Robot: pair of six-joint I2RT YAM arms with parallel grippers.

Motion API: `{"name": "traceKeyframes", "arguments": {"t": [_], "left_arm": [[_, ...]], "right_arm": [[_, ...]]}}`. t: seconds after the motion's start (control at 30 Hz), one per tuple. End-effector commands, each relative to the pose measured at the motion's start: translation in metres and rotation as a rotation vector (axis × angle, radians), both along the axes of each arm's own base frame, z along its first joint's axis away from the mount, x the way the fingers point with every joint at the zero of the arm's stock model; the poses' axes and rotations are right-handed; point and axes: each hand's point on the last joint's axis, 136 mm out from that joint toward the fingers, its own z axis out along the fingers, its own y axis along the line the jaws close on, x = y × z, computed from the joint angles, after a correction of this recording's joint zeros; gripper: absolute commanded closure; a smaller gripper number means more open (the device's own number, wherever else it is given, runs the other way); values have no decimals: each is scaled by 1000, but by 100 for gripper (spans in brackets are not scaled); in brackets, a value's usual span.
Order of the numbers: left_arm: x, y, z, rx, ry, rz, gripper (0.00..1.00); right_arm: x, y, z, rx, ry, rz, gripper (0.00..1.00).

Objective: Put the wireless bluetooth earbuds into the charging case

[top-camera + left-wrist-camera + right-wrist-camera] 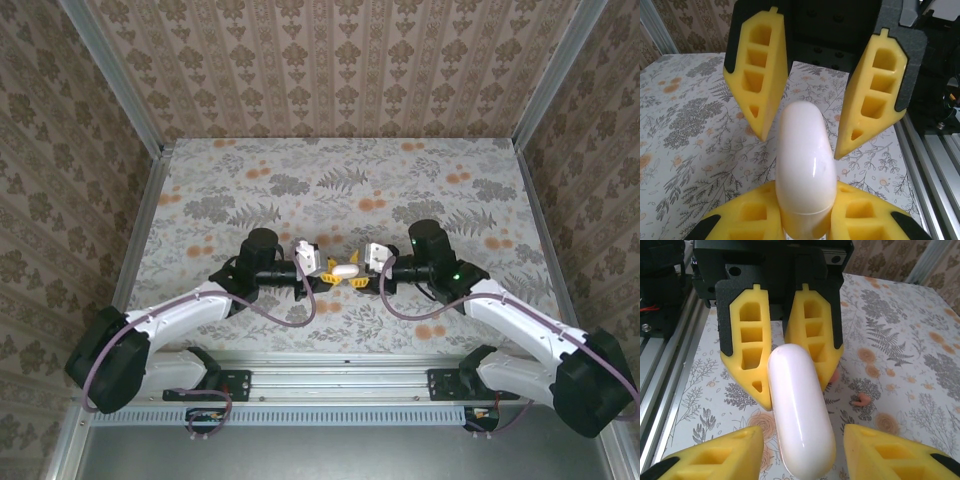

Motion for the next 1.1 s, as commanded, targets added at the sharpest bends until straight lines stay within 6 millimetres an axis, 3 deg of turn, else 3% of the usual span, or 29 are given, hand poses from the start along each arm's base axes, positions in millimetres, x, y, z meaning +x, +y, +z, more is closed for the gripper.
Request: {"name": "traceKeyframes", "arguments": {"t": [0.0,0.23,0.4,0.5,0.73,0.9,1.07], "left_arm": [[-6,-3,21,-38,-53,-41,85],[-6,-4,22,-37,-53,-40,85],[-3,-4,19,-27,-52,-22,81],[3,-4,18,-21,-46,11,70],[26,-5,9,-1,88,158,29],[50,7,-5,17,169,352,23],[77,30,-21,67,274,568,22]], "right_arm": [[-6,7,10,12,-22,83,56],[-16,8,6,-24,-12,159,76],[-15,4,4,-50,-23,144,80],[-14,-4,3,-71,-2,124,80],[-8,-41,3,-109,188,26,78],[3,-72,-5,-188,392,-88,77],[26,-95,-28,-336,565,-274,78]]}}
